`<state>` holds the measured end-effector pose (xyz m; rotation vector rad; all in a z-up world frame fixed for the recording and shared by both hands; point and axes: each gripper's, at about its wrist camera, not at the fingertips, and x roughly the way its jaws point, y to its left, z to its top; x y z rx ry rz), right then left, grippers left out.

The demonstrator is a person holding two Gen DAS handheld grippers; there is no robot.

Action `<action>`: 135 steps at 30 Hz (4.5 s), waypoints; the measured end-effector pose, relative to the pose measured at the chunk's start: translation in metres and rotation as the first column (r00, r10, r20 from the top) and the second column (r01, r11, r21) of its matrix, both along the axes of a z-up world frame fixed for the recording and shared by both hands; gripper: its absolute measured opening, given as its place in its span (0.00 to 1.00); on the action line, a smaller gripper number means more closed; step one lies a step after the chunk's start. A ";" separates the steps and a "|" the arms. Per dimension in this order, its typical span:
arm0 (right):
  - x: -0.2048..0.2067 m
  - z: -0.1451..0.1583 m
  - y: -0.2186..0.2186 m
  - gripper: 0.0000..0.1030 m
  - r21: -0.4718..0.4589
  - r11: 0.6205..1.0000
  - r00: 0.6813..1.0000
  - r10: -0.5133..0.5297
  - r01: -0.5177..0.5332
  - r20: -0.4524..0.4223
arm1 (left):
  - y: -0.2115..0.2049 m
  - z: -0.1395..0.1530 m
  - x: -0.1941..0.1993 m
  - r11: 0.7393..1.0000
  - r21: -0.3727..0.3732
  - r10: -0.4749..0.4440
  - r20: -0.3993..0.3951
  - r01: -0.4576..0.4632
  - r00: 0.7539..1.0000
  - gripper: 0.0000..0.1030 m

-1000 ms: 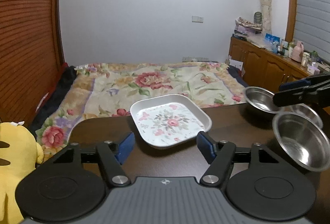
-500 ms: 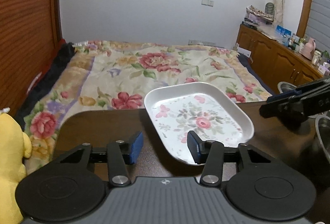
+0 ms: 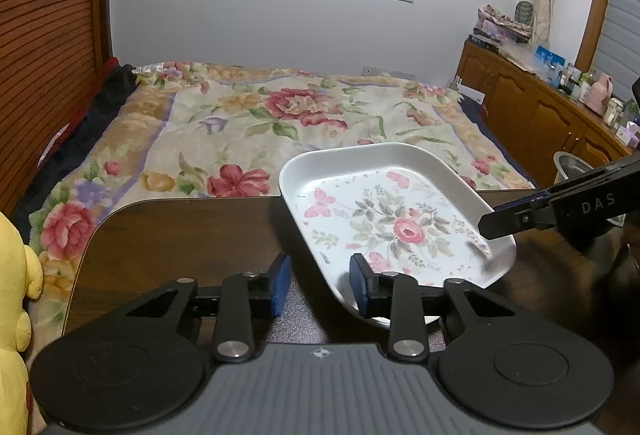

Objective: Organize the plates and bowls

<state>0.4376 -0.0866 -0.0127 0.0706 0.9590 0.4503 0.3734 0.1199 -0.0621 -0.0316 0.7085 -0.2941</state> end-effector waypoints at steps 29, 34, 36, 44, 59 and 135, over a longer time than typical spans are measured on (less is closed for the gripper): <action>-0.023 0.024 0.004 0.10 0.001 0.998 0.998 0.065 -0.065 0.018 | 0.000 0.054 -0.046 1.000 0.020 -0.026 0.070 0.025 0.997 0.16; -0.044 0.049 0.001 0.10 0.010 0.998 0.996 0.062 -0.063 0.069 | -0.004 0.075 -0.071 0.999 0.015 -0.036 0.111 0.034 0.993 0.17; -0.053 0.057 -0.002 0.10 0.014 0.998 0.995 0.057 -0.059 0.087 | -0.005 0.080 -0.081 0.999 0.016 -0.039 0.124 0.038 0.991 0.17; -0.095 0.081 -0.010 0.10 0.005 0.999 0.988 0.050 -0.051 0.144 | -0.012 0.104 -0.124 0.998 0.027 -0.066 0.175 0.062 0.982 0.17; -0.154 0.107 -0.022 0.11 -0.005 0.999 0.975 0.052 -0.052 0.217 | -0.017 0.122 -0.177 0.992 0.062 -0.120 0.208 0.109 0.971 0.17; -0.276 0.009 -0.024 0.13 0.037 0.999 0.982 0.032 -0.039 0.184 | -0.017 0.020 -0.261 0.993 0.050 -0.109 0.027 0.108 0.994 0.17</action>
